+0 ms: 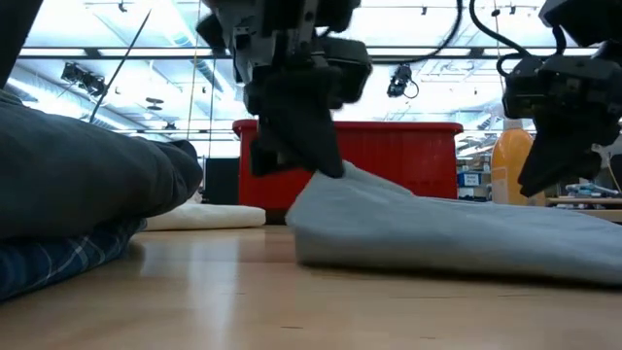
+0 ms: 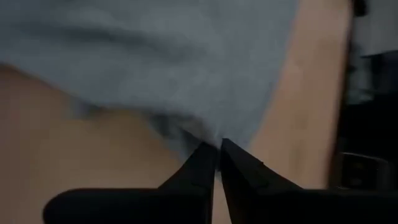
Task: Fold Laundry from Bin
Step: Fold the light gray t-shirt
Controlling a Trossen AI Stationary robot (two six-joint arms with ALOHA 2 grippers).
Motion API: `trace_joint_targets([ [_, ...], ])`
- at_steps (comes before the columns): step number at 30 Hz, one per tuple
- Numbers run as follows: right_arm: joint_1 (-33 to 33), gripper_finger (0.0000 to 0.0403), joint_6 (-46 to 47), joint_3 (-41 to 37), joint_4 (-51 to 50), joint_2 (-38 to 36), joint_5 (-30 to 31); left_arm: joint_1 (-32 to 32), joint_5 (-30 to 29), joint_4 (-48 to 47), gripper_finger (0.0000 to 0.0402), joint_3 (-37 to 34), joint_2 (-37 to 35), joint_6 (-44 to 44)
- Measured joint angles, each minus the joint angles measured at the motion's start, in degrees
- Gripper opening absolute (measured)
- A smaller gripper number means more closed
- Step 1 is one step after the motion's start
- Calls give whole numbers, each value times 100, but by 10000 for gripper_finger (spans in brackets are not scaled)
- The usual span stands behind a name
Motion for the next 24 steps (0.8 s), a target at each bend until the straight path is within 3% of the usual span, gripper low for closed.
trace_joint_targets([
  [4,-7,132,-254,0,225,5,-15,22,-707,-191,53,0,-251,549],
  [9,-7,132,-272,0,403,5,-24,6,-860,-104,104,1,-311,722],
  [16,-18,132,-596,0,988,21,807,42,-2095,1636,138,7,-110,1424],
  [19,-159,132,-828,0,1015,183,1173,160,-2144,2329,139,20,321,1344],
  [24,-584,132,-1664,0,1260,695,1285,312,-2107,2344,139,-9,891,900],
])
